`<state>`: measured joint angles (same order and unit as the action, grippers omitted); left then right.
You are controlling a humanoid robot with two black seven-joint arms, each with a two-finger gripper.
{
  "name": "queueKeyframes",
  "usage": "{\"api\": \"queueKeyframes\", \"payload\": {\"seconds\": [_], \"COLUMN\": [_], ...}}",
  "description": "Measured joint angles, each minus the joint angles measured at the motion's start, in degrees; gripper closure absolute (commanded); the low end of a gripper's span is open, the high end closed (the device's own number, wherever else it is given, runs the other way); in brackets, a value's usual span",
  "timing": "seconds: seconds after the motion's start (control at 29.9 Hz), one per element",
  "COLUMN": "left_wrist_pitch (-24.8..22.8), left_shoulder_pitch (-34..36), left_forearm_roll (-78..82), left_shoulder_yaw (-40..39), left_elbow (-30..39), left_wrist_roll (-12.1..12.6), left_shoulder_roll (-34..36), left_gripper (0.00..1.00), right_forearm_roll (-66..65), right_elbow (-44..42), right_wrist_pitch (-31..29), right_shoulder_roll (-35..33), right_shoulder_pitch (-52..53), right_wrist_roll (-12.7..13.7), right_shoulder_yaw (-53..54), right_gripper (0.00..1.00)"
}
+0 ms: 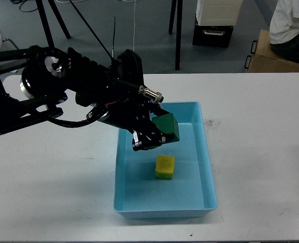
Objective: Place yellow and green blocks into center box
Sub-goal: 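Lift the green cube with the left gripper and lower it onto the yellow cube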
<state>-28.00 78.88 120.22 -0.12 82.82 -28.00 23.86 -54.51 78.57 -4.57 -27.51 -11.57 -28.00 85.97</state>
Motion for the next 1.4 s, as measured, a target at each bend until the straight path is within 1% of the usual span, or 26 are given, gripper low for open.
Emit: {"api": "queueKeyframes", "payload": {"seconds": [0.17,0.3,0.47,0.53,0.74,0.87,0.94,1.24,1.37,1.4], "left_wrist_pitch": [0.01,0.01,0.01,0.01,0.01,0.01,0.01,0.00,0.00,0.00], "left_shoulder_pitch": [-4.71,-7.03,-8.00,-8.10,-9.18,-9.60,-9.68,-9.75,-9.75,-9.75], "left_forearm_roll": [4.24,4.75,4.78,4.78,4.78,4.78,4.78,4.78,4.78,4.78], "left_shoulder_yaw": [0.65,0.63,-0.08,-0.13,0.09,-0.01,-0.10,-0.23,-0.24,-0.24], "left_elbow": [-2.83,-3.54,-4.71,-5.31,-8.61,-8.96,-9.18,-11.86,-12.38,-12.41], "left_wrist_roll": [0.02,0.00,0.00,0.00,0.01,0.00,0.00,0.01,0.00,0.00], "left_shoulder_roll": [-2.13,-2.82,-3.03,-3.61,-6.11,-7.12,-7.70,-8.79,-9.24,-9.29], "left_gripper": [0.73,0.68,0.62,0.58,0.57,0.49,0.42,0.25,0.07,0.05], "right_forearm_roll": [1.15,1.24,1.25,1.25,1.25,1.25,1.25,1.25,1.25,1.25], "right_elbow": [0.03,0.04,0.04,0.07,0.09,0.10,0.10,0.10,0.10,0.10], "right_wrist_pitch": [0.00,0.00,0.00,0.00,0.00,0.00,0.00,0.00,0.00,0.00], "right_shoulder_roll": [0.00,0.00,0.00,0.00,0.00,0.00,0.00,0.00,0.00,0.00], "right_shoulder_pitch": [0.15,0.26,0.39,0.40,0.41,0.41,0.41,0.41,0.41,0.41], "right_wrist_roll": [0.00,0.00,0.00,0.00,0.00,0.00,0.00,0.00,0.00,0.00], "right_shoulder_yaw": [0.00,-0.01,-0.09,-0.14,-0.18,-0.11,-0.10,-0.15,-0.17,-0.17], "right_gripper": [0.02,0.02,0.02,0.02,0.02,0.02,0.02,0.02,0.02,0.02]}}
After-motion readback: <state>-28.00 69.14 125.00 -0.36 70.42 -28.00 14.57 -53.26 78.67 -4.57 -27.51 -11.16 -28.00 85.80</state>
